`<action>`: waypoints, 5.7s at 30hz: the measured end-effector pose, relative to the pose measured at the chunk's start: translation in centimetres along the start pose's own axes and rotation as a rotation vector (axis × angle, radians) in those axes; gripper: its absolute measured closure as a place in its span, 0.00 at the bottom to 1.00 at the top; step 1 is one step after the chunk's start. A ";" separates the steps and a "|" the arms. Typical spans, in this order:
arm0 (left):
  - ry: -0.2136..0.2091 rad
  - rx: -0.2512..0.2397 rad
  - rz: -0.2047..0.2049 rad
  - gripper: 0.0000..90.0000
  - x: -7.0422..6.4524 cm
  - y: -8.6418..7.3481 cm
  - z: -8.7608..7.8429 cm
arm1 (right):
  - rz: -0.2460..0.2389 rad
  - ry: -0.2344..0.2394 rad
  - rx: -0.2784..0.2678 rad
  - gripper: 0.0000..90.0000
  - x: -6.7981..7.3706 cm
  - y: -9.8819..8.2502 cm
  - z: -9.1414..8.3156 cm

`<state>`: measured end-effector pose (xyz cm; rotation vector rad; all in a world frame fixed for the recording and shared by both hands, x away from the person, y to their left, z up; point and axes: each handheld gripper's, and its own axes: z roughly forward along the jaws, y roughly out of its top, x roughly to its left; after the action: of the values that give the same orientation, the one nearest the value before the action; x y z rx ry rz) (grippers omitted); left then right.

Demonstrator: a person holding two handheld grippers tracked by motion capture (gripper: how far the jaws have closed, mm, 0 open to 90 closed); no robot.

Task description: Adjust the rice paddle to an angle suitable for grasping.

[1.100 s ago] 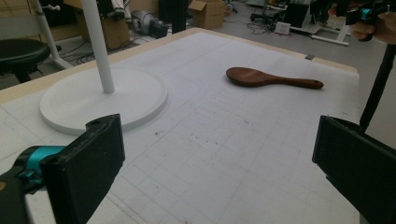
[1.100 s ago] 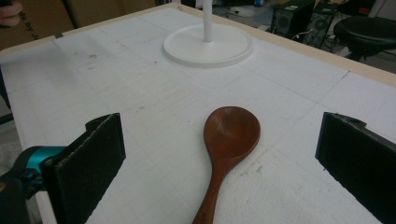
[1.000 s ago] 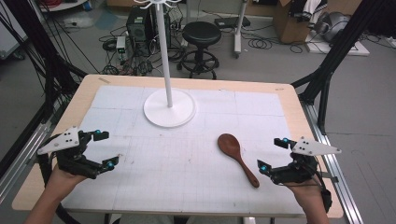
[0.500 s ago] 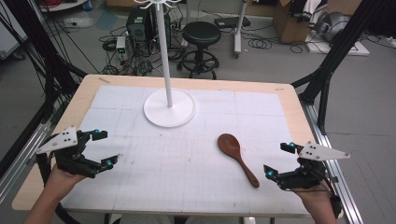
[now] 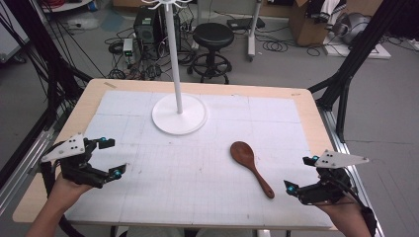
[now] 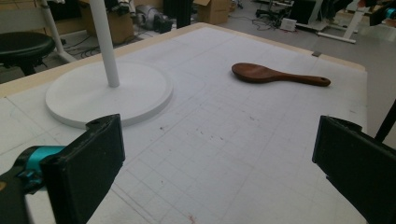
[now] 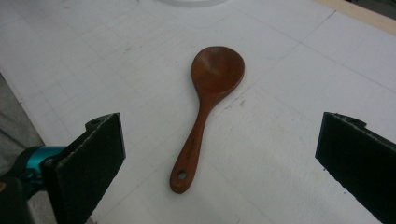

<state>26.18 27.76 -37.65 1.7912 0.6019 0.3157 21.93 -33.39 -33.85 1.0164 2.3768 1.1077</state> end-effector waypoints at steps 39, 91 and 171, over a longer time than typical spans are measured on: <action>0.008 0.027 0.010 0.03 -0.2 -0.2 0.2 | 0.048 0.017 0.345 0.01 1.3 2.3 6.7; 0.030 0.051 0.021 0.03 0.0 -0.4 0.3 | 0.081 -0.009 0.584 0.20 0.9 5.0 14.1; 0.065 0.076 0.052 0.03 -0.2 -0.6 0.4 | 0.211 -0.020 0.765 0.82 -0.6 5.0 17.8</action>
<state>26.10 27.42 -38.31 1.8772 0.6214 0.3925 34.49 -22.16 -41.50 1.5192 2.7733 0.1942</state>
